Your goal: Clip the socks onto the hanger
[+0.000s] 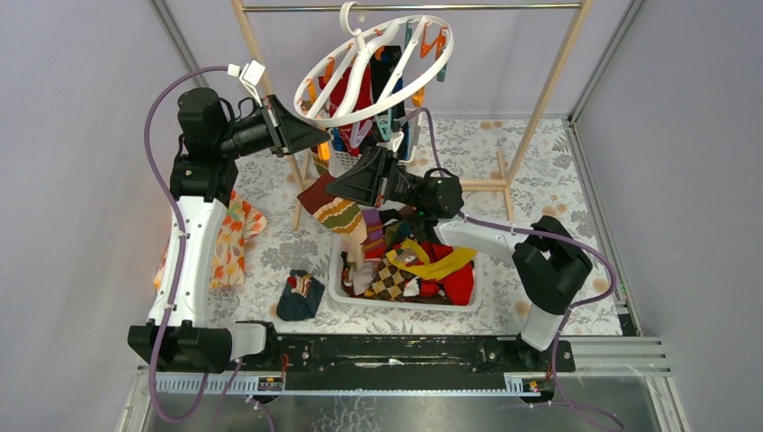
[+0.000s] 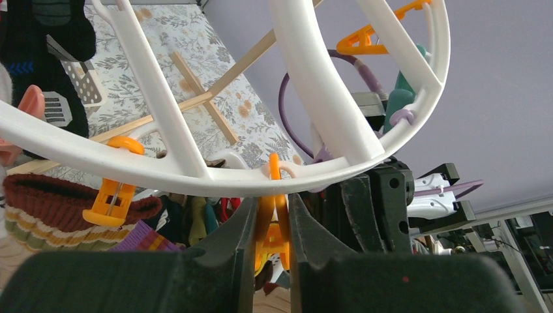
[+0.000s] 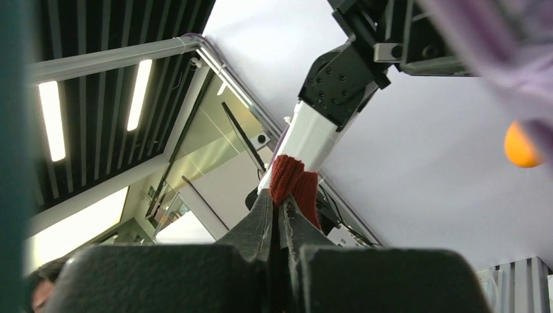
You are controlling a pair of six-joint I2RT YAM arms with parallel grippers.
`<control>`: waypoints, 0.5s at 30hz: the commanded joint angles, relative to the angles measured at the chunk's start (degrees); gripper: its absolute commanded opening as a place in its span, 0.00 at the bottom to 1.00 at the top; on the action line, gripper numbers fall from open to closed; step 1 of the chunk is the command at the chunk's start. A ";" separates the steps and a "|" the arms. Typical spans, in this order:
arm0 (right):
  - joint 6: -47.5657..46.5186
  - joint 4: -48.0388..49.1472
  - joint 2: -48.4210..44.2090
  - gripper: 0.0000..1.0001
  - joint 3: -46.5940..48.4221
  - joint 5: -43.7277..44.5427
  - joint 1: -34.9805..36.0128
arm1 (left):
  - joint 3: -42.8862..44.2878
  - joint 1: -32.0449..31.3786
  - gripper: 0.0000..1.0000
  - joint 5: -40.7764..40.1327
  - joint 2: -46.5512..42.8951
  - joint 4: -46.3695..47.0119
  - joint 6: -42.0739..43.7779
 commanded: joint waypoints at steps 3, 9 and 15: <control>1.34 8.56 -0.57 0.00 -2.78 1.44 -1.79 | -0.39 1.26 0.00 2.90 -1.24 6.02 -4.29; 2.73 8.73 3.51 0.00 0.50 0.01 -2.91 | -1.05 1.93 0.00 4.49 -1.80 7.76 -5.66; 1.19 8.73 3.23 0.00 -1.98 2.98 -4.46 | -0.43 2.29 0.00 5.14 -1.54 8.15 -6.33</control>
